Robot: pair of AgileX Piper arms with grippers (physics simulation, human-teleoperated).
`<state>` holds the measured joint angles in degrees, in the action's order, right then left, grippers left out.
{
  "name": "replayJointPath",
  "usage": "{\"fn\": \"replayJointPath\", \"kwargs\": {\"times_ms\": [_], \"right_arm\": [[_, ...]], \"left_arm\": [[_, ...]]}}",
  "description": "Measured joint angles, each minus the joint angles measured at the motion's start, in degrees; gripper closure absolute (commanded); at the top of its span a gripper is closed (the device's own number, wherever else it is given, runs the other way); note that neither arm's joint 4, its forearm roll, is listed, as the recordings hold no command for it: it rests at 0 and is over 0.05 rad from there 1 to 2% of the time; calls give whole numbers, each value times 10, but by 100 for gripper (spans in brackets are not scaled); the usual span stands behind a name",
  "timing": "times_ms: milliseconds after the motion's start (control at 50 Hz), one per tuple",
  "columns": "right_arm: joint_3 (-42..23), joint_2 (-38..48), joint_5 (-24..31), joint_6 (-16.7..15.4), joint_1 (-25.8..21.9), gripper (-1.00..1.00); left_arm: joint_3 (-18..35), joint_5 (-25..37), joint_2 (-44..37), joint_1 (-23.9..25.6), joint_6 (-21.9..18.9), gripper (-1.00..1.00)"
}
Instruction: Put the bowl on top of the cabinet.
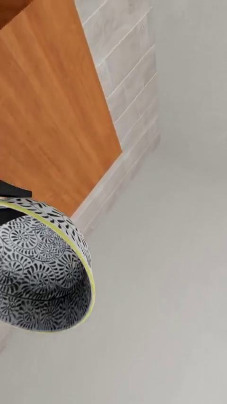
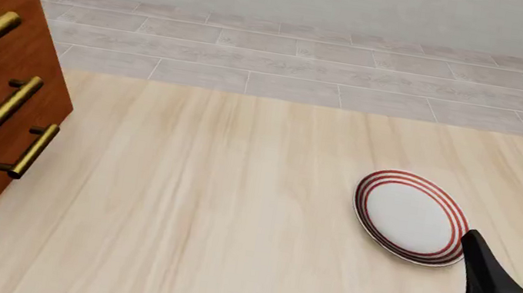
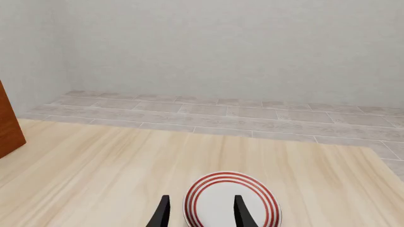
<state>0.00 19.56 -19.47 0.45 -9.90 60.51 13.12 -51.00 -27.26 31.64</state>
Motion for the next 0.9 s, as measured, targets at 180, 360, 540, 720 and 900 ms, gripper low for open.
{"fn": "replayJointPath", "kwargs": {"times_ms": [180, 360, 540, 720, 900], "right_arm": [[0, 0, 0, 0, 0, -100], [0, 0, 0, 0, 0, -100], [0, 0, 0, 0, 0, -100], [0, 0, 0, 0, 0, -100], [0, 0, 0, 0, 0, -100]], "left_arm": [[3, -7, -14, -21, -9, 100], [-7, -23, -27, -41, -18, 100], [-24, -43, -38, -58, -26, 100], [-24, -49, -53, -73, -30, 100], [-25, -58, -64, -85, -33, 100]]}}
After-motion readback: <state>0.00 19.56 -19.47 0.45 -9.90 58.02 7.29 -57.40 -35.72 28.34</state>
